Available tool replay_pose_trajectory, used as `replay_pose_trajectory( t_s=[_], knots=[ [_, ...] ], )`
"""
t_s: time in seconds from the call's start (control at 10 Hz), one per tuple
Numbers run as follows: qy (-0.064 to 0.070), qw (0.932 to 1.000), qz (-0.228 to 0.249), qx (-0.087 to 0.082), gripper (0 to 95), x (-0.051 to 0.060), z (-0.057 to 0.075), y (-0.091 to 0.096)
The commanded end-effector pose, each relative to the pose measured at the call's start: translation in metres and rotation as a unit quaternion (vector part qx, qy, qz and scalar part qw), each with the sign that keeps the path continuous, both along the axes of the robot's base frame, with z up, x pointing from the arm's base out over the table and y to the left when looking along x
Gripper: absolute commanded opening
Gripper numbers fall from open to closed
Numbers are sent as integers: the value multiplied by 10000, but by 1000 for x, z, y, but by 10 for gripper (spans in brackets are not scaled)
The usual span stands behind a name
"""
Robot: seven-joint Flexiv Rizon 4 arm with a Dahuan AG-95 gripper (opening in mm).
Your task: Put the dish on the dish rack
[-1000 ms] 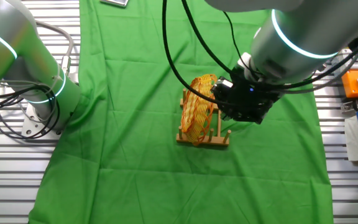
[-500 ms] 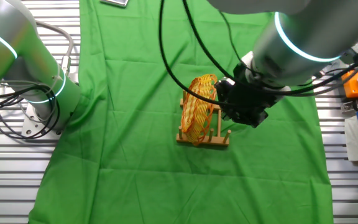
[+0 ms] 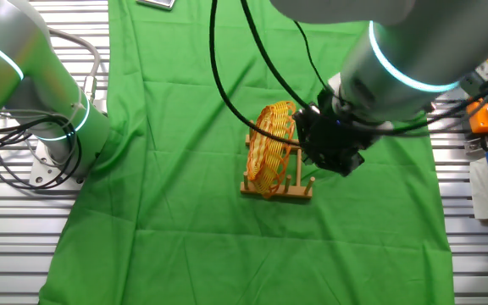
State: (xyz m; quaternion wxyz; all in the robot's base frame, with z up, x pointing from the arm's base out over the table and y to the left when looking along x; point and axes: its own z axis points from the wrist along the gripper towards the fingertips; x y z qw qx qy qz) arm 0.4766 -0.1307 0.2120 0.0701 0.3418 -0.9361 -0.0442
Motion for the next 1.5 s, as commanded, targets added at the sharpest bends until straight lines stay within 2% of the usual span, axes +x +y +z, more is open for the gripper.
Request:
replay_pose_trajectory(
  t_s=[0.1, 0.4, 0.6, 0.7, 1.0, 1.2, 1.4, 1.5],
  knots=[
    [76, 9939, 1045, 338, 0, 35, -11, -27],
    [63, 9914, 1260, 359, 0, 63, -26, -55],
    [107, 9960, 866, 215, 0, 63, -27, -48],
    [119, 9978, 639, 163, 0, 54, -26, -34],
    [137, 9994, 300, 130, 0, 54, -26, -34],
    [104, 9997, 217, 109, 0, 54, -26, -34],
    [105, 9991, 383, 178, 0, 54, -26, -34],
    [102, 9988, 411, 240, 0, 60, -30, -33]
  ],
)
